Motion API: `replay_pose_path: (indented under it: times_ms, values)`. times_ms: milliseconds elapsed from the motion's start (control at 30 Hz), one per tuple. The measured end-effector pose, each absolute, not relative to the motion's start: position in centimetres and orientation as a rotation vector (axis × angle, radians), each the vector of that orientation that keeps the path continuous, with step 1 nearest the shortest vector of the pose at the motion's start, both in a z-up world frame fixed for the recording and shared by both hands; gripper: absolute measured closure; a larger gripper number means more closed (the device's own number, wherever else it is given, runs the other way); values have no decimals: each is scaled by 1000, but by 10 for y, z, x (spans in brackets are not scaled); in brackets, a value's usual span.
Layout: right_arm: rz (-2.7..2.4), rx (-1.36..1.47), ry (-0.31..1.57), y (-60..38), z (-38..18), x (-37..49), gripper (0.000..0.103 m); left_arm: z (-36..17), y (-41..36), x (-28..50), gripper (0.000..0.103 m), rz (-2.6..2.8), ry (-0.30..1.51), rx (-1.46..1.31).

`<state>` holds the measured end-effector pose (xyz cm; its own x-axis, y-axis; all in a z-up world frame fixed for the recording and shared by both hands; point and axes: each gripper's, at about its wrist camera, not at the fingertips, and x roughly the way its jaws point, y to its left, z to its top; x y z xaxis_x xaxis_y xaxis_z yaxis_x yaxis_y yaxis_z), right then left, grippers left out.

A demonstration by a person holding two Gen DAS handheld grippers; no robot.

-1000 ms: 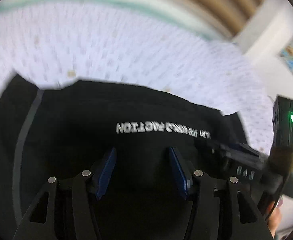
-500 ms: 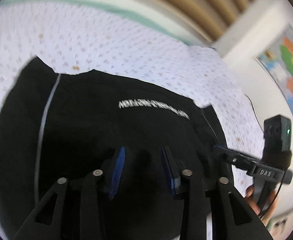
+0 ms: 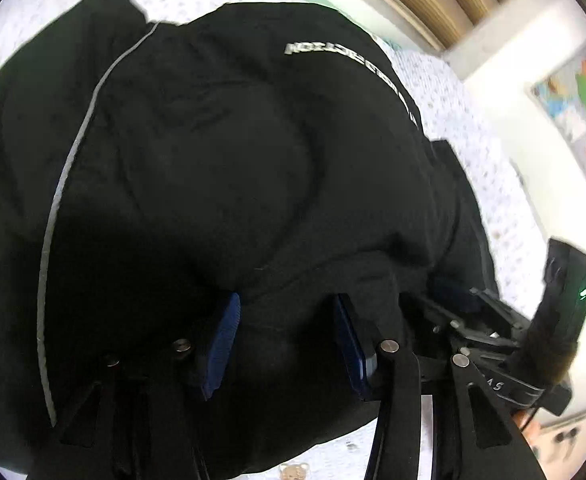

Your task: Fold large clothes

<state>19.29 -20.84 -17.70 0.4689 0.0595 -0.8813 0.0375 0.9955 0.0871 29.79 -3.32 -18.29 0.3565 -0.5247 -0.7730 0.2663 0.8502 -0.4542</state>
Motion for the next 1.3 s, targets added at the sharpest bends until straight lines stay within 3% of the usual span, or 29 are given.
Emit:
replay_pose_path:
  times_ms: [367, 467, 767, 1100, 1233, 1300]
  values:
    - [96, 198, 900, -224, -137, 112, 30, -133, -14, 219, 53, -514, 874, -198]
    - [44, 138, 822, -236, -134, 67, 23, -135, 2, 182, 52, -473, 816, -162]
    - [-61, 292, 806, -294, -168, 20, 21, -206, 14, 170, 52, -400, 865, -211]
    - [-52, 449, 815, -342, -150, 16, 21, -160, 42, 161, 51, -417, 800, -216]
    - [-55, 453, 794, -369, -120, 32, 17, -121, 67, 186, 28, -397, 779, -247]
    - [-46, 487, 787, -387, -109, 45, 16, -106, 81, 207, 27, -405, 779, -302]
